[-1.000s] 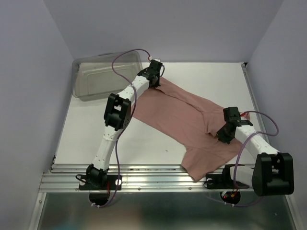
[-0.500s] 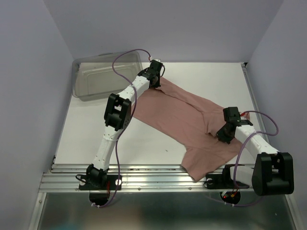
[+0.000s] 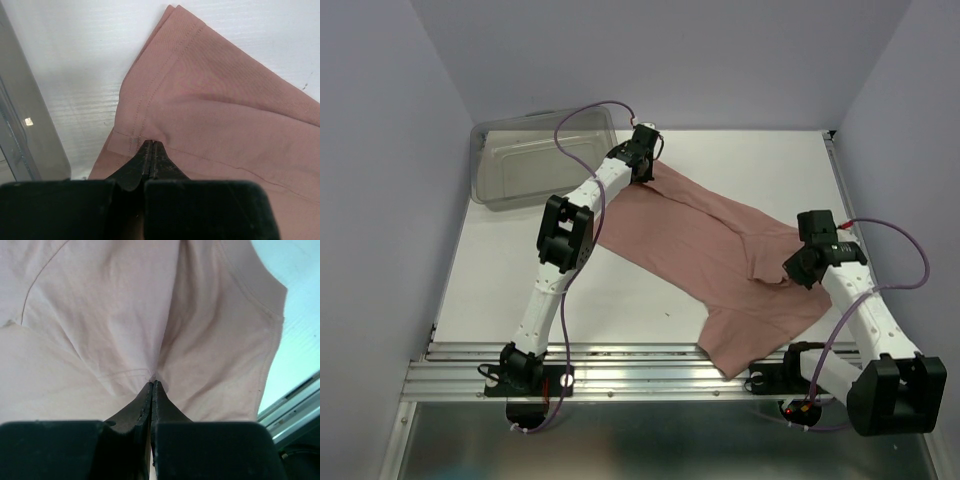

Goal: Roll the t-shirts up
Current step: Fold the T-shirt at the center of the board.

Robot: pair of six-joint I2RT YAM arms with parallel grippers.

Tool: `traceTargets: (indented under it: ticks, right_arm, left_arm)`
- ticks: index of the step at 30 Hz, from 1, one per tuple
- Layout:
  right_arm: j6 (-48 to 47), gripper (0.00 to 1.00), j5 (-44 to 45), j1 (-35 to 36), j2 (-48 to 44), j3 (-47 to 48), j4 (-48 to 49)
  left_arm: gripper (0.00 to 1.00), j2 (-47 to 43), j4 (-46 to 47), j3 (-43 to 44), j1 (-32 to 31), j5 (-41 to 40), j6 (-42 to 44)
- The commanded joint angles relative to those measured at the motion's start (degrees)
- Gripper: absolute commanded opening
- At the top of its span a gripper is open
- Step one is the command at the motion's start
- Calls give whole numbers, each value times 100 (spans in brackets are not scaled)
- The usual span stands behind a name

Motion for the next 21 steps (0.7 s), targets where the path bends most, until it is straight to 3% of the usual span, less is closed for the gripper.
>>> traceTargets:
  ticks: [1,21]
  right_arm:
    - [167,1,386,9,-239,330,-600]
    - [299,1,1011,9,-775,1059,-1708]
  left_arm:
    - [0,-494,-43,308,36,-127,163]
    - [0,-380,-61,572,247,-13,409]
